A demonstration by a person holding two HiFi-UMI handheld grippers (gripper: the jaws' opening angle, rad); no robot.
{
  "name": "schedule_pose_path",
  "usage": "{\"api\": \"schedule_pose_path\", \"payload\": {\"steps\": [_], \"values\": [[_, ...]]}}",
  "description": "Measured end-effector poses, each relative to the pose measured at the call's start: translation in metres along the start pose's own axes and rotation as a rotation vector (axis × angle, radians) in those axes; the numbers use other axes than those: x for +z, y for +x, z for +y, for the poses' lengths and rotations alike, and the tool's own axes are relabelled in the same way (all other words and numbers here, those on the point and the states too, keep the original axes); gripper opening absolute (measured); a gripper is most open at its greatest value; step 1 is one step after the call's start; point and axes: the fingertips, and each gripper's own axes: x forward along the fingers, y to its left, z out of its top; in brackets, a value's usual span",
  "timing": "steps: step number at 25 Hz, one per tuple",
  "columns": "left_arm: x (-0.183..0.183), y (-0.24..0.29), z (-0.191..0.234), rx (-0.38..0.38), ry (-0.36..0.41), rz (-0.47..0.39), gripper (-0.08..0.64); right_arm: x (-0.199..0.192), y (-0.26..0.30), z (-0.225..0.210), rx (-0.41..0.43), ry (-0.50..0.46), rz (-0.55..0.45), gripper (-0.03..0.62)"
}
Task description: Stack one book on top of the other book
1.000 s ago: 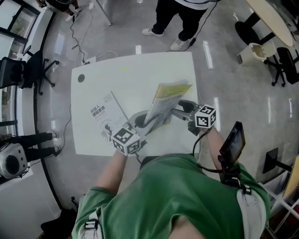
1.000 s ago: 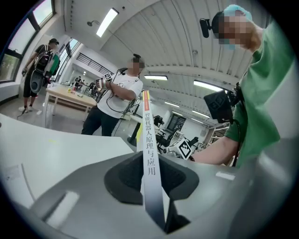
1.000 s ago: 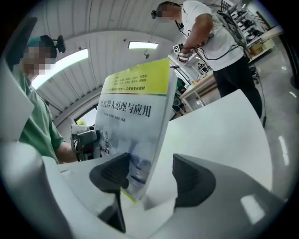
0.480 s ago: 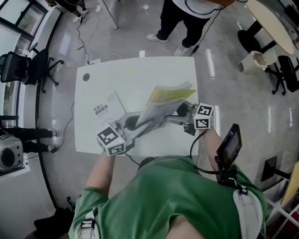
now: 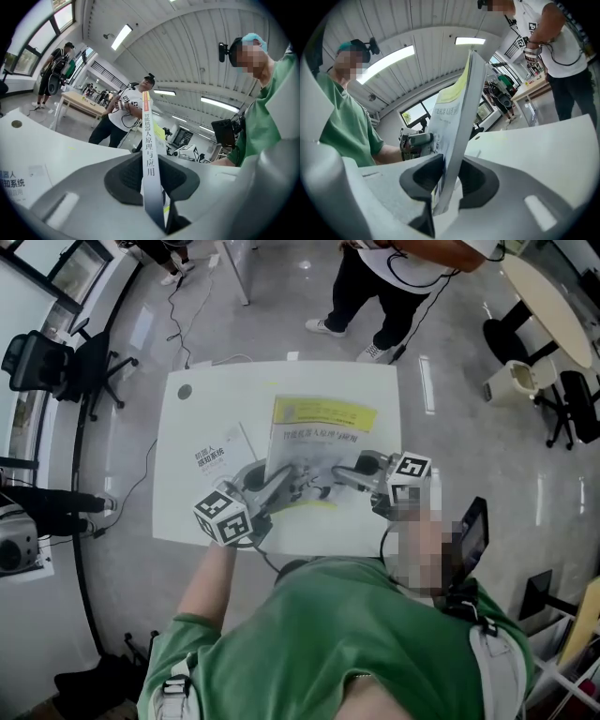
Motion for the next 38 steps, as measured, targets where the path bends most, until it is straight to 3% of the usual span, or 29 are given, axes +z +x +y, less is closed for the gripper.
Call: {"api": "schedule_pose_path", "payload": {"steps": [7,14,29,38], "values": [[-0.028,0.003,0.018,0.153,-0.036,0.028,0.078,-0.02,0.003,-0.008,-0.109,0.083,0.157,0.089],[-0.05,-0.02,0.03,0.31,-0.106,0.025,0.087,-0.023,0.02,-0.003,-0.153,0.04,0.284,0.077],[-0.057,-0.067,0.048,0.524,-0.197,0.026,0.087,-0.026,0.07,0.008,-0.052,0.087,0.384,0.074],[-0.065,-0.106,0.07,0.558,-0.226,0.026,0.089,-0.037,0.113,0.018,-0.055,0.092,0.436,0.072]]}}
